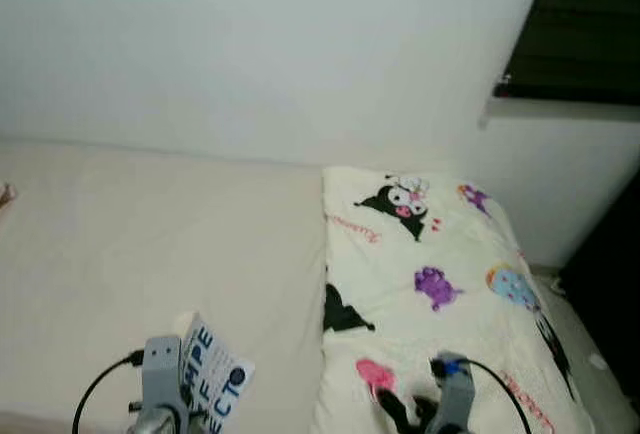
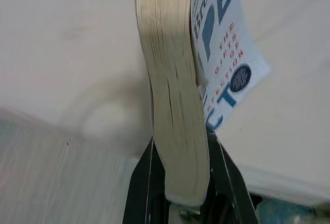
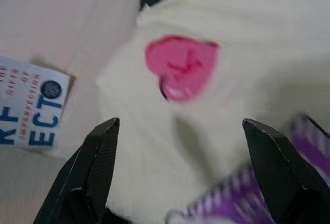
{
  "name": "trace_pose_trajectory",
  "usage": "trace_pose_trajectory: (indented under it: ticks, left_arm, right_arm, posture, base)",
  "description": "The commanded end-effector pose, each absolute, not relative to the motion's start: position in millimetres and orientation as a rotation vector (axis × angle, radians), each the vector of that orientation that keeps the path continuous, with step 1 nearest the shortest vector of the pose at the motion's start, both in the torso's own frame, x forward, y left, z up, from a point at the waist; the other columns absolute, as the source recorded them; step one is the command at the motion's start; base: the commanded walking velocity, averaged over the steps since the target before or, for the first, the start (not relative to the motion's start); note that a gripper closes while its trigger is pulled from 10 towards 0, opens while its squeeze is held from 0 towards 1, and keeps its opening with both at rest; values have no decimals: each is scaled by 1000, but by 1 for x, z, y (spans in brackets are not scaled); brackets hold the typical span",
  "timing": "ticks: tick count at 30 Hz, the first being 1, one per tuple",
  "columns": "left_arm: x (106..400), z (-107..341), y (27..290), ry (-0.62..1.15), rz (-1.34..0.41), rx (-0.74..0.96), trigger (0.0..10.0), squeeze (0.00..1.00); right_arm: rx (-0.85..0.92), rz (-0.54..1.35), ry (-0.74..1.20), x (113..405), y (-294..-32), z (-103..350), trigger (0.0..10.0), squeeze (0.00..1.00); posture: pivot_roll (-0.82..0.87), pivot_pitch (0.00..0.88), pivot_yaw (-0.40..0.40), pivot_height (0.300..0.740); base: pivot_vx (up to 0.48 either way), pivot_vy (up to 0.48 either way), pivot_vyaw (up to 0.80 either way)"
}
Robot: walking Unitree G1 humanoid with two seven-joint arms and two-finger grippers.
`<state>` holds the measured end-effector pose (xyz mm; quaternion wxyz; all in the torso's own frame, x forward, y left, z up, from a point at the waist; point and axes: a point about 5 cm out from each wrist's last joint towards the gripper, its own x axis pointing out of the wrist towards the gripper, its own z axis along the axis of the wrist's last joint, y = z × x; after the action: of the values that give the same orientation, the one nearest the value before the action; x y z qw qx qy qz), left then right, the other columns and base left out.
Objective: Clean up the room
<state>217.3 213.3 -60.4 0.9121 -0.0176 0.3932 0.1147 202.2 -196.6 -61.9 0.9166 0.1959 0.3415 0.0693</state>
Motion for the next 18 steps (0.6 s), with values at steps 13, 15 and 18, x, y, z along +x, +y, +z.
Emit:
trace_pose_trajectory:
  ticks: [13, 15, 18]
  left_arm:
    - [194, -73, 225, 942, 259, 49, 10000, 0]
    - [194, -73, 225, 941, 257, 51, 10000, 0]
    - [193, -73, 226, 940, 254, 52, 10000, 0]
  right_arm:
    - [423, 129, 661, 206, -202, -58, 10000, 0]
    - [428, 138, 656, 206, -202, -58, 10000, 0]
    - [431, 166, 644, 207, -198, -56, 10000, 0]
  posture:
    - [29, 0, -43, 733]
    - [28, 0, -42, 733]
    - [28, 0, -42, 733]
  base:
    - [0, 0, 753]
    - [0, 0, 775]
    - [0, 0, 777]
